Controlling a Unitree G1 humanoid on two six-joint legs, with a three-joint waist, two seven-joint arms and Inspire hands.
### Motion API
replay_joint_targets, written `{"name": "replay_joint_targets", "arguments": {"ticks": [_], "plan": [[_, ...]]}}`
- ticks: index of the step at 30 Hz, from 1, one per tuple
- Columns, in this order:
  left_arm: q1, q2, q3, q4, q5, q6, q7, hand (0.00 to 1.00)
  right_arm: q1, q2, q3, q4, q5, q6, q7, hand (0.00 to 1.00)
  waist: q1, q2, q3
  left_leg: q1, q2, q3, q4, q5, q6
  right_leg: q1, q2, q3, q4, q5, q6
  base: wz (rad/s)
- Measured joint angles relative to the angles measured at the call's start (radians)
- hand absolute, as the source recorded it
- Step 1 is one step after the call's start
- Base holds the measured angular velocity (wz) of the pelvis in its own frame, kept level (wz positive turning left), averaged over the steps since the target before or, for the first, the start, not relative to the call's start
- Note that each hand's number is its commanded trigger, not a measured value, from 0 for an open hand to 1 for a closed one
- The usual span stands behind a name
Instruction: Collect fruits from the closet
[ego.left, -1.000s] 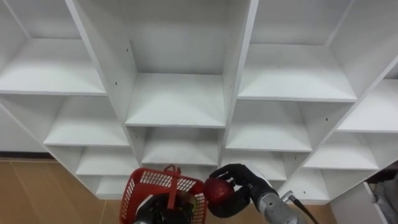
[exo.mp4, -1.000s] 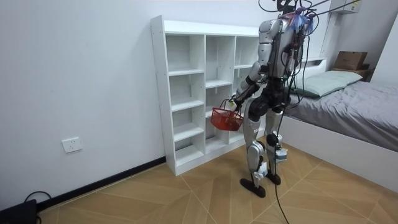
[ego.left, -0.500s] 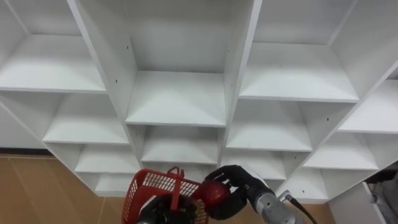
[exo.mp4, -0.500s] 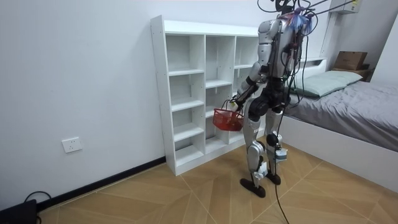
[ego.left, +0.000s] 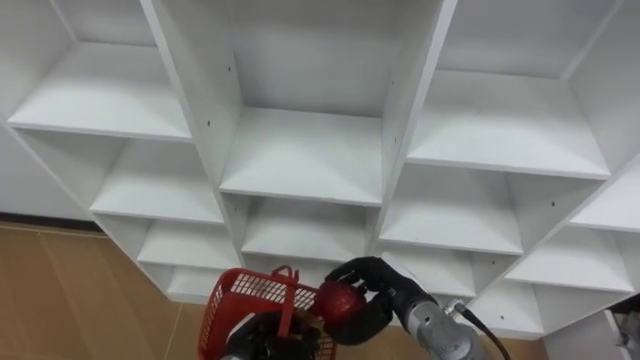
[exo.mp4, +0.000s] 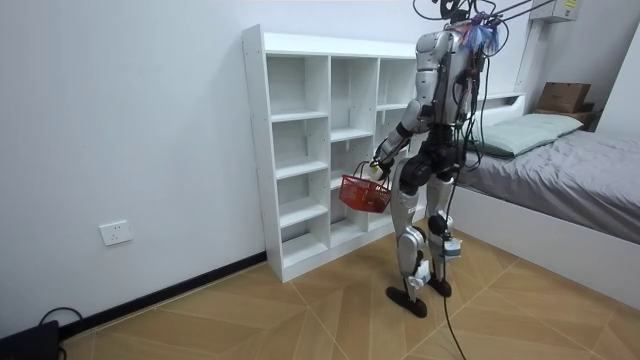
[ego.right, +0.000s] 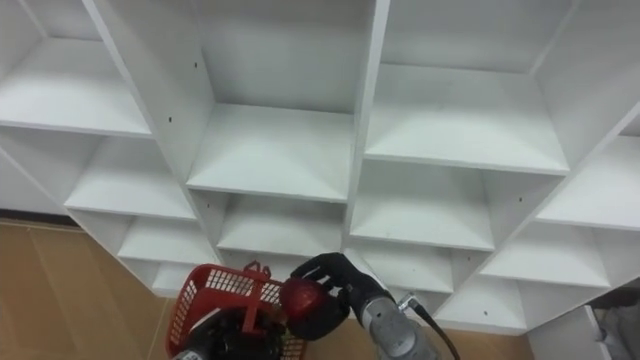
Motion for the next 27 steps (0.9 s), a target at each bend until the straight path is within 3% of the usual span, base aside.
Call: {"name": "replay_joint_targets", "arguments": {"ticks": [17,22,27], "plan": [[0.001,-0.007,-0.005,0.000,-0.001,-0.001,-0.003,1.00,-0.007,0.000,0.015,0.111,0.012,-0.001,-0.034,1.00,0.000,-0.002,0.0006,0.000,-0.002,-0.019,0.008,-0.001,0.000,0.015,-0.001,-0.010,-0.002,0.000,0.000,0.02],[0.001,0.004,-0.063,-0.001,-0.001,-0.002,-0.005,1.00,-0.031,0.010,0.016,0.155,0.012,-0.001,-0.048,1.00,0.000,-0.002,0.0013,0.001,-0.002,-0.020,0.013,-0.001,0.000,0.021,-0.001,-0.013,-0.003,0.000,0.000,0.02],[0.001,0.004,-0.068,-0.004,0.000,-0.002,-0.010,1.00,-0.034,0.017,0.018,0.159,0.026,-0.002,-0.078,1.00,0.000,-0.003,0.0026,0.002,-0.003,-0.026,0.018,-0.001,0.000,0.028,-0.001,-0.015,-0.006,-0.002,0.001,0.05]]}}
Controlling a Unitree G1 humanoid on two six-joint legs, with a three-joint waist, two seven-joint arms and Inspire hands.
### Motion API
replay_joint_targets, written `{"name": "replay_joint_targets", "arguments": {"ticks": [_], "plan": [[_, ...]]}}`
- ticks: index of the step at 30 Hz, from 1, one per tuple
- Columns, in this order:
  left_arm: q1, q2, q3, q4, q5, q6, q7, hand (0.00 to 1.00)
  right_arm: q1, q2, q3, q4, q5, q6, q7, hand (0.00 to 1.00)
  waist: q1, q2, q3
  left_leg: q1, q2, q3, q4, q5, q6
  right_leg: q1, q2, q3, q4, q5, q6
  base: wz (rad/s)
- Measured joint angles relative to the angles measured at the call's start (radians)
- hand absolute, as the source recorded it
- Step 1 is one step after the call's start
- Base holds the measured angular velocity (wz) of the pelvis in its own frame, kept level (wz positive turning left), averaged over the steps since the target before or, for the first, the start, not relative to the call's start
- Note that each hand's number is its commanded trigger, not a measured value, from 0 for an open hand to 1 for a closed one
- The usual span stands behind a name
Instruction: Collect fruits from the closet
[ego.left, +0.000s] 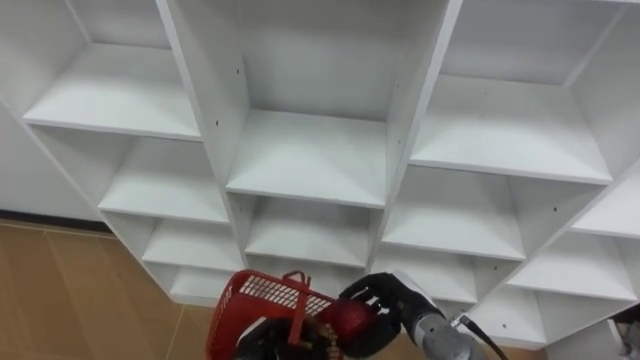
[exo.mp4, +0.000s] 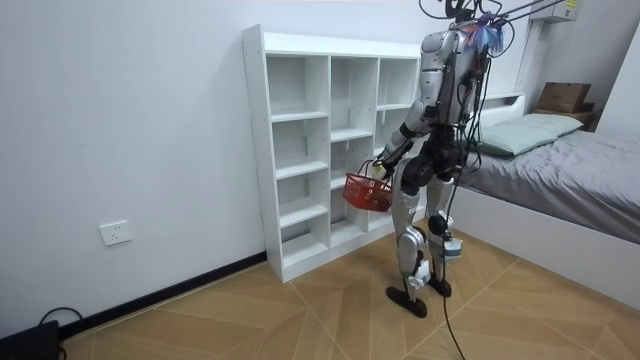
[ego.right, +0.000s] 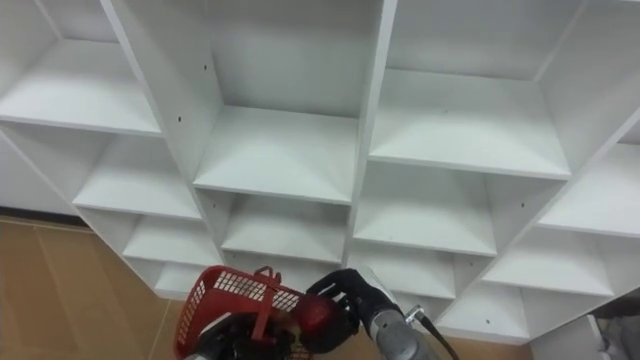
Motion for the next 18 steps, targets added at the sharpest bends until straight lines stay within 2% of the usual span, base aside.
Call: {"name": "replay_joint_targets", "arguments": {"ticks": [15,18], "plan": [[0.000,0.005,-0.035,0.004,0.011,-0.009,-0.023,1.00,-0.002,0.005,0.002,0.037,0.015,-0.018,-0.010,1.00,-0.001,-0.003,0.0017,-0.004,-0.013,-0.018,0.004,-0.002,0.004,0.005,-0.007,-0.009,0.001,-0.006,0.008,0.03],[0.001,0.015,-0.055,0.004,0.011,-0.009,-0.023,1.00,-0.014,0.011,0.002,0.072,0.015,-0.023,-0.002,1.00,-0.003,-0.006,0.0030,-0.004,-0.013,-0.018,0.005,-0.003,0.004,0.005,-0.008,-0.012,0.002,-0.007,0.009,0.00]]}}
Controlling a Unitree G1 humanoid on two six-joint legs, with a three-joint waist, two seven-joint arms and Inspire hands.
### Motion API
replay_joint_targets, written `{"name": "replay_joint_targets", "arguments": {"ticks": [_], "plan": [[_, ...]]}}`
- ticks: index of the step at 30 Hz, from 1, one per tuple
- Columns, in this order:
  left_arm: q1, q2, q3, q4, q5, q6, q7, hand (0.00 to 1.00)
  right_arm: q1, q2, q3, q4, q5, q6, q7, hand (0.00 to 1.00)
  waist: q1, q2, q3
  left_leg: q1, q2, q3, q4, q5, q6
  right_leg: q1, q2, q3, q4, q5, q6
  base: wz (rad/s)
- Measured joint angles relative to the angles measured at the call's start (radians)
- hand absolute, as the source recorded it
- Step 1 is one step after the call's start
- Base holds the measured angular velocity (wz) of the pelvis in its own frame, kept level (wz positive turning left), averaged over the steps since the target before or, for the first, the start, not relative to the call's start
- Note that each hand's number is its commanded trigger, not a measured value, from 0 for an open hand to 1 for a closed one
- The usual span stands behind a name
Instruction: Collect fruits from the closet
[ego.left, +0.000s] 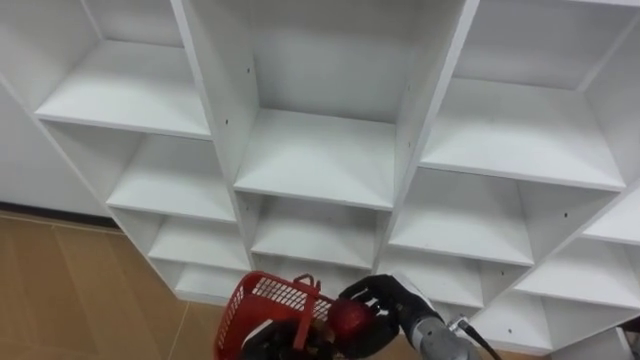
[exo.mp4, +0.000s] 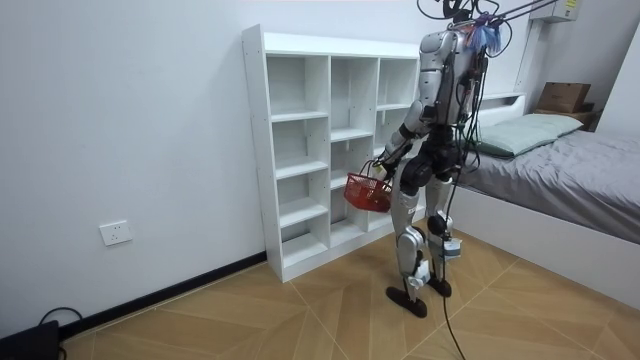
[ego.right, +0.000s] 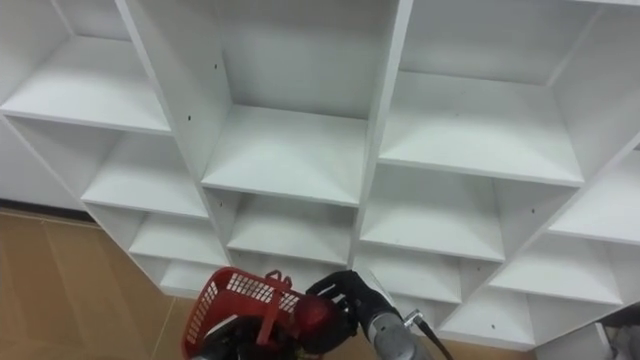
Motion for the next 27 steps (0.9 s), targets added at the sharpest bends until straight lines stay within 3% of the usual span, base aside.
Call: {"name": "replay_joint_targets", "arguments": {"ticks": [5,7,8,9,10,11,27], "plan": [[0.000,0.007,-0.019,-0.001,0.000,0.000,-0.001,1.00,-0.005,0.001,0.008,0.007,0.005,0.001,0.005,1.00,0.001,-0.003,-0.0003,-0.003,0.000,-0.002,0.002,-0.001,0.001,0.000,0.000,-0.002,0.000,0.000,0.000,0.00],[0.000,0.007,-0.025,-0.001,0.000,0.000,-0.001,1.00,-0.009,0.005,0.011,0.007,0.015,0.002,0.005,0.85,0.001,-0.005,-0.0018,-0.003,0.000,-0.002,0.002,-0.001,0.001,0.000,0.000,-0.002,0.000,0.000,0.000,0.00],[0.000,0.006,-0.029,-0.001,0.000,0.000,-0.001,1.00,-0.011,0.007,0.017,0.007,0.016,0.002,0.005,0.56,0.002,-0.007,-0.0029,-0.003,0.000,-0.002,0.002,-0.001,0.001,0.000,0.000,-0.002,0.000,0.000,0.000,0.00],[0.000,0.006,-0.030,-0.001,0.000,0.000,-0.001,1.00,-0.012,0.009,0.018,0.006,0.017,0.002,0.005,0.56,0.002,-0.008,-0.0033,-0.003,0.000,-0.002,0.002,-0.001,0.001,0.000,0.000,-0.003,0.000,0.000,0.000,0.00],[0.001,0.006,-0.035,-0.001,0.002,0.001,-0.001,1.00,-0.016,0.010,0.026,0.005,0.020,0.002,0.004,0.13,0.002,-0.009,-0.0045,-0.003,0.000,-0.003,0.002,-0.001,0.001,0.000,0.000,-0.003,0.000,0.000,0.000,0.00],[0.001,0.006,-0.036,-0.001,0.002,0.001,-0.001,1.00,-0.019,0.010,0.029,0.005,0.022,0.003,0.005,0.00,0.002,-0.010,-0.0048,-0.003,0.000,-0.003,0.002,-0.001,0.001,0.000,0.000,-0.003,0.000,0.000,0.000,0.00],[0.001,0.014,-0.055,0.000,0.027,0.013,0.004,1.00,-0.031,0.018,0.037,0.000,0.027,0.003,0.004,0.00,0.002,-0.012,-0.0074,-0.003,0.000,-0.020,0.003,-0.001,0.001,0.005,-0.001,-0.014,0.000,0.000,0.000,0.02]]}}
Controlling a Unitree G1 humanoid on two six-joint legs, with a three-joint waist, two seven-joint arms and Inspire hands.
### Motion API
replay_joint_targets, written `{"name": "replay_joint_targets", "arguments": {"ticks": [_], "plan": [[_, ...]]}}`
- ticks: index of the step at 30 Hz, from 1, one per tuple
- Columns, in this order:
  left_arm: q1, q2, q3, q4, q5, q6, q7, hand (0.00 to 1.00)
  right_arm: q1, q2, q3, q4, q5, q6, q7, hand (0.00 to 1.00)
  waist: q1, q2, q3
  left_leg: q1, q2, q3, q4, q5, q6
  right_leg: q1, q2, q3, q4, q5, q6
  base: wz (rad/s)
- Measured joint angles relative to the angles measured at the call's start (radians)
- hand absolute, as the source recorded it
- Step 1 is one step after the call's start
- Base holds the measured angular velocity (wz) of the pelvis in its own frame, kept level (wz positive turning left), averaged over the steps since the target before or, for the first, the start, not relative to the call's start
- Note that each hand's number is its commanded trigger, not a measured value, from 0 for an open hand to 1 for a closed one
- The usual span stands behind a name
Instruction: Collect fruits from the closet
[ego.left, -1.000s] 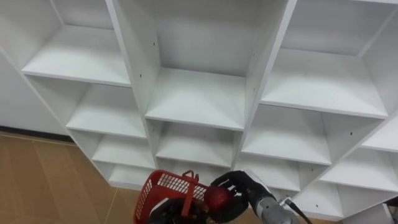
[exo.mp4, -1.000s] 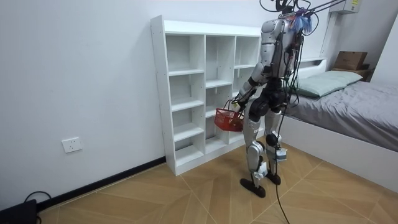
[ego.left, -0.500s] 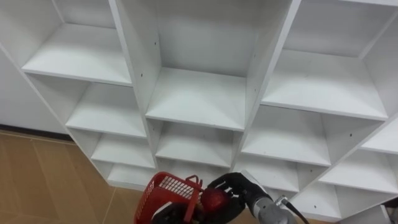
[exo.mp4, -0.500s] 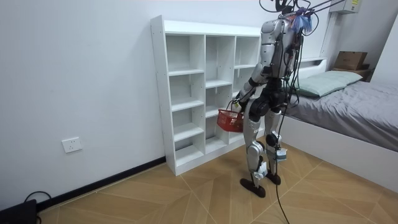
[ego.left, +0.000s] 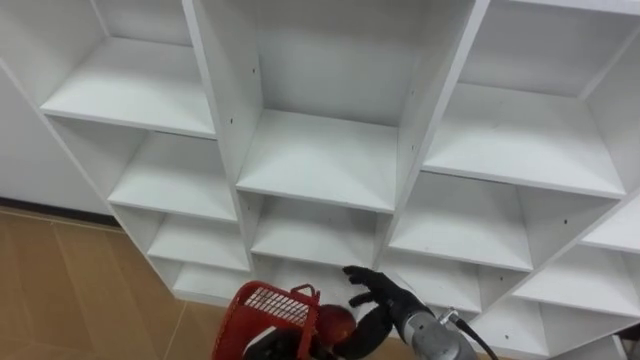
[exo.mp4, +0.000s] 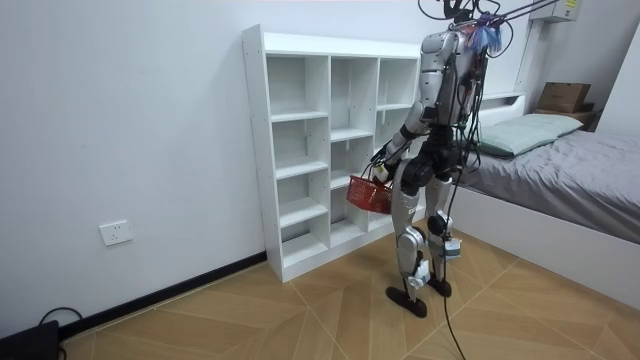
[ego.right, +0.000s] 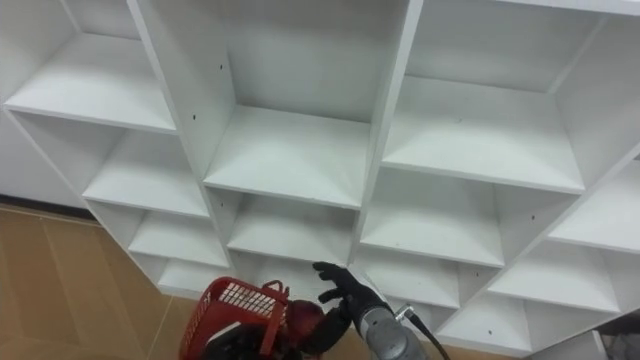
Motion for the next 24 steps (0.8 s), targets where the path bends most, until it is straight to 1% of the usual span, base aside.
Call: {"name": "replay_joint_targets", "arguments": {"ticks": [3,11,24], "plan": [[0.000,0.001,0.000,0.000,0.018,0.002,-0.001,1.00,0.000,0.000,0.000,0.000,0.000,0.000,0.000,0.00,0.000,0.000,0.0000,-0.001,0.000,-0.006,0.001,0.000,0.000,0.001,0.000,-0.002,0.001,0.000,0.000,0.03],[0.001,0.002,0.000,0.000,0.018,0.016,-0.002,1.00,-0.005,0.000,0.000,0.000,0.000,0.000,0.000,0.00,0.000,0.004,0.0025,-0.003,0.000,-0.008,0.000,0.000,0.000,0.002,0.000,-0.003,0.002,0.000,0.000,0.00],[0.001,0.001,0.000,0.000,0.018,0.017,-0.002,1.00,-0.005,0.000,0.000,0.000,0.000,0.000,0.000,0.00,0.000,0.005,0.0025,-0.004,0.000,-0.009,0.000,0.000,0.000,0.002,0.000,-0.003,0.002,0.000,0.000,0.00]]}}
